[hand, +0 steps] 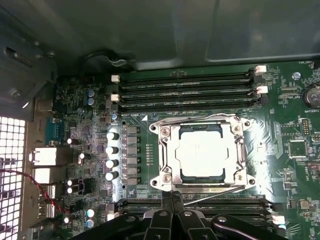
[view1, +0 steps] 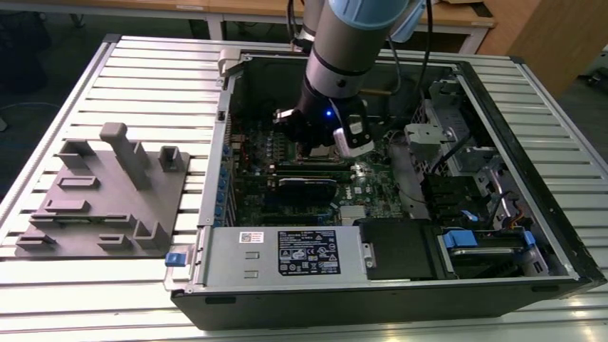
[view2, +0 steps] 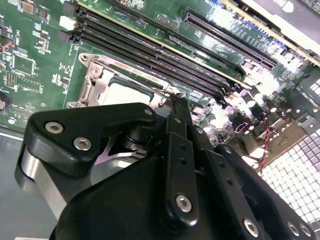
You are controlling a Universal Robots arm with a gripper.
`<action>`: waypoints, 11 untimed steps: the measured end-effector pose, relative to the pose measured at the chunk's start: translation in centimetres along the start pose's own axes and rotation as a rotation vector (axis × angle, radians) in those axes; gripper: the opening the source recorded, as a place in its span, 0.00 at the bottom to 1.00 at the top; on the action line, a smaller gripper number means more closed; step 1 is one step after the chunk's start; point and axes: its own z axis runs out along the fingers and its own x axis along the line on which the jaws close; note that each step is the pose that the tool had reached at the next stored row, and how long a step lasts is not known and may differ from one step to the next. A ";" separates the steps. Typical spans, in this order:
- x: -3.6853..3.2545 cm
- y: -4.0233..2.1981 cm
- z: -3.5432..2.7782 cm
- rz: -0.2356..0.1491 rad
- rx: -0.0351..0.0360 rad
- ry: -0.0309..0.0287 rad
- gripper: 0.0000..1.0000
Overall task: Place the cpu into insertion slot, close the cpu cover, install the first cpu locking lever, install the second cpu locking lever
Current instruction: 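Install the second cpu locking lever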
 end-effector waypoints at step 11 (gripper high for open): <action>0.32 -0.23 0.94 -0.001 -0.0135 0.0048 0.11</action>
